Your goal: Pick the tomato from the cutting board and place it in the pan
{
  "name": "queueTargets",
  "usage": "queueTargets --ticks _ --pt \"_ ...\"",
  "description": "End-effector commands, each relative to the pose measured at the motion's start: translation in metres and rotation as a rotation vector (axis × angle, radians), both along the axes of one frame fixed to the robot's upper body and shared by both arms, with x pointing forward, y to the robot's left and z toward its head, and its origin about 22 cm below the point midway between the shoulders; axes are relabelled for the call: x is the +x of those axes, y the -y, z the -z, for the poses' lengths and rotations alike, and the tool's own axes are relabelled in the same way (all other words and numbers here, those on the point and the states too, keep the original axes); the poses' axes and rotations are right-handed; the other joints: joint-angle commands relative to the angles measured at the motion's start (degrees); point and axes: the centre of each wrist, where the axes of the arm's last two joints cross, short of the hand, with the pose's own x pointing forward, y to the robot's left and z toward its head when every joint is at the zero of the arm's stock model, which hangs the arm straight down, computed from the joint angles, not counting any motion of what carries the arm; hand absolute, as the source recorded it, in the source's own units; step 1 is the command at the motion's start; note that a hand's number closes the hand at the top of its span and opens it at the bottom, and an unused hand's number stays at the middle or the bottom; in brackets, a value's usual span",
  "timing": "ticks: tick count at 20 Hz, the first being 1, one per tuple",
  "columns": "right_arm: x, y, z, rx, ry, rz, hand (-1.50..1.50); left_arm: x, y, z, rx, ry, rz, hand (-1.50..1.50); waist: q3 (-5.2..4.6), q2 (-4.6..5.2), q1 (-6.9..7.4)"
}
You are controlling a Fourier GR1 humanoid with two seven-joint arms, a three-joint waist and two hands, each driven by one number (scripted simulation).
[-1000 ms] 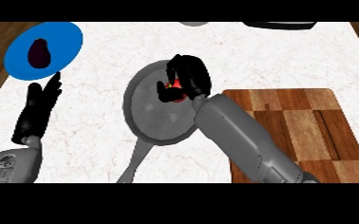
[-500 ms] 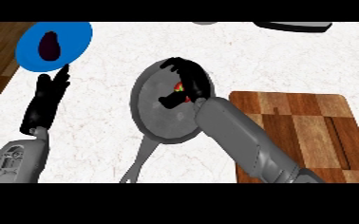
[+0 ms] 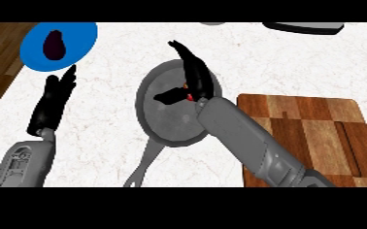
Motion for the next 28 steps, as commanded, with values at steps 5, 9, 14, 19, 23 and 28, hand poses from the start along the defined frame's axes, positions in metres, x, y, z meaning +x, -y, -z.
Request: queueTargets --ticks 5,9,14,19,23,28 --pt "0.008 -0.002 -0.011 0.153 0.047 0.134 -1.50 -0.015 -0.014 0.011 0.013 -0.015 -0.051 0.00 -0.08 -0.84 -2.48" --pt "0.015 0.013 0.001 0.156 0.038 0.193 -1.50 -0.009 -0.028 0.009 -0.002 -0.039 -0.105 0.00 -0.11 -1.33 -5.59" --pt "0.029 0.071 -0.014 0.229 0.050 0.212 -1.50 -0.030 -0.040 0.020 0.006 -0.038 -0.133 0.00 -0.12 -2.08 -8.13" --pt "0.010 0.152 -0.003 0.226 0.022 0.183 -1.50 -0.042 -0.043 0.013 -0.012 -0.051 -0.147 0.00 -0.12 -2.39 -8.90" --pt "0.007 0.206 -0.022 0.239 0.047 0.167 -1.50 -0.024 -0.054 -0.005 -0.007 -0.039 -0.145 0.00 -0.13 -2.02 -8.48" --pt "-0.012 0.280 -0.050 0.217 0.015 0.137 -1.50 -0.043 -0.051 0.021 0.006 -0.038 -0.153 0.00 -0.16 -2.07 -8.76"
